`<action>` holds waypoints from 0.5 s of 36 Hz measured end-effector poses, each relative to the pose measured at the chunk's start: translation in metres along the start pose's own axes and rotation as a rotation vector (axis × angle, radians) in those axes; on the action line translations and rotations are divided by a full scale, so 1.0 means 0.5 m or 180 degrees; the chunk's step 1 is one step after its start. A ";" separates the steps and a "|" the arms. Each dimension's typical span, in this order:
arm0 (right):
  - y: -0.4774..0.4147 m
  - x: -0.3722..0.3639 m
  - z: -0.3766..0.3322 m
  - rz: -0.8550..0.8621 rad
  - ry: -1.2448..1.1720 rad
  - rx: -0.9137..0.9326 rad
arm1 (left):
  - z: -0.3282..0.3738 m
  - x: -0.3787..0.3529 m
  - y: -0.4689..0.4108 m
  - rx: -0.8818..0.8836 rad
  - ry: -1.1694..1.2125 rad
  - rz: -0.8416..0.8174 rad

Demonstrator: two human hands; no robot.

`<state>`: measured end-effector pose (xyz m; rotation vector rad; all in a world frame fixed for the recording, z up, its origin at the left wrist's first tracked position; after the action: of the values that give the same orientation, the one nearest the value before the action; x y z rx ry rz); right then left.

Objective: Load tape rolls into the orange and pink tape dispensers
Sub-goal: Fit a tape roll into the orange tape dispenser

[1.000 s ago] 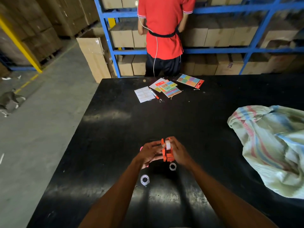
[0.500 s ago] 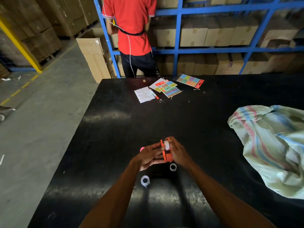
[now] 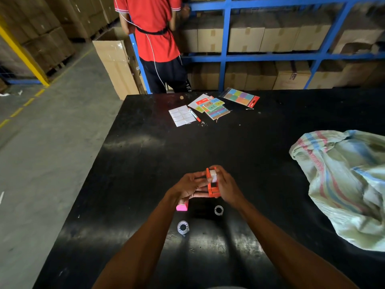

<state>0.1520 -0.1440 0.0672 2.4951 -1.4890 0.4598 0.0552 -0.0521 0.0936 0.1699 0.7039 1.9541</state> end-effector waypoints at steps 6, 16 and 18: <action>-0.009 0.000 -0.011 0.0144 -0.0183 -0.0151 | 0.017 -0.004 -0.008 -0.0148 -0.0032 0.0172; -0.023 0.000 -0.013 0.0002 0.0102 -0.0331 | 0.005 -0.007 -0.010 -0.0487 0.0112 0.0562; -0.028 0.001 -0.019 -0.0051 0.0310 -0.0269 | -0.012 -0.004 -0.013 -0.0438 0.0135 0.0578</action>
<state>0.1631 -0.1346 0.0761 2.3830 -1.4206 0.4973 0.0589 -0.0543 0.0854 0.1113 0.5957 2.1779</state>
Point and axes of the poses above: each hand's wrist, its own y-axis away from the middle knuckle, its own x-axis out of the back of the hand, z = x × y, the point moved 6 cm from there along -y, towards the middle knuckle, and after that the axes turned 12 degrees about z, right-handed, at the moved point
